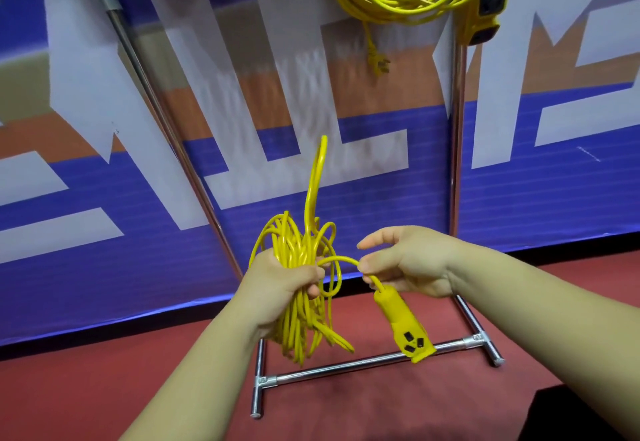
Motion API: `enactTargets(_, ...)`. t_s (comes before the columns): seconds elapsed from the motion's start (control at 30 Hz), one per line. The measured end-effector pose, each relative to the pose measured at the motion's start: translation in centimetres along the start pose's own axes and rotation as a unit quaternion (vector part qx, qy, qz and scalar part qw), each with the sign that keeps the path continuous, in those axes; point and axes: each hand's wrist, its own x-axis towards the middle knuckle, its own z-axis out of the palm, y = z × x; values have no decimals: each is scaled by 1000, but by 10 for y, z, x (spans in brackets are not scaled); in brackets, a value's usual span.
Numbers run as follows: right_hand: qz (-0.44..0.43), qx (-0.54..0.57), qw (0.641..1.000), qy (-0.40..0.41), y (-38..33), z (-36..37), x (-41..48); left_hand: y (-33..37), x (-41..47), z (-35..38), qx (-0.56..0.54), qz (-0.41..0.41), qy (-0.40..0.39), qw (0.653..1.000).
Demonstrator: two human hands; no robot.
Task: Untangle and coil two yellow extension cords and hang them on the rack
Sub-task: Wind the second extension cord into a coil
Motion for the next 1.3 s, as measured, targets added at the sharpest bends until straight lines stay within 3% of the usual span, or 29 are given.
enactTargets(0.3, 51, -5, 997, -65, -1, -1, 5, 3, -4, 3, -57, 3, -83, 995)
enactTargets(0.53, 65, 1, 997, -48, -3, -5, 5, -1, 0, 7, -54, 20, -57, 997)
enactTargets(0.7, 56, 69, 996, 29, -4, -8, 6, -9, 3, 7, -61, 3, -12, 998)
enactTargets(0.87, 23, 181, 974, 132, -1, -1, 13, -15, -1, 13, -46, -32, -27, 998)
enactTargets(1.0, -6, 195, 958, 209, -1, 4, 19, -16, -7, 28, -101, -56, -69, 991)
enactTargets(1.3, -59, 158, 942, 290, 2, 8, 24, -12, -8, 40, -137, -37, -41, 989)
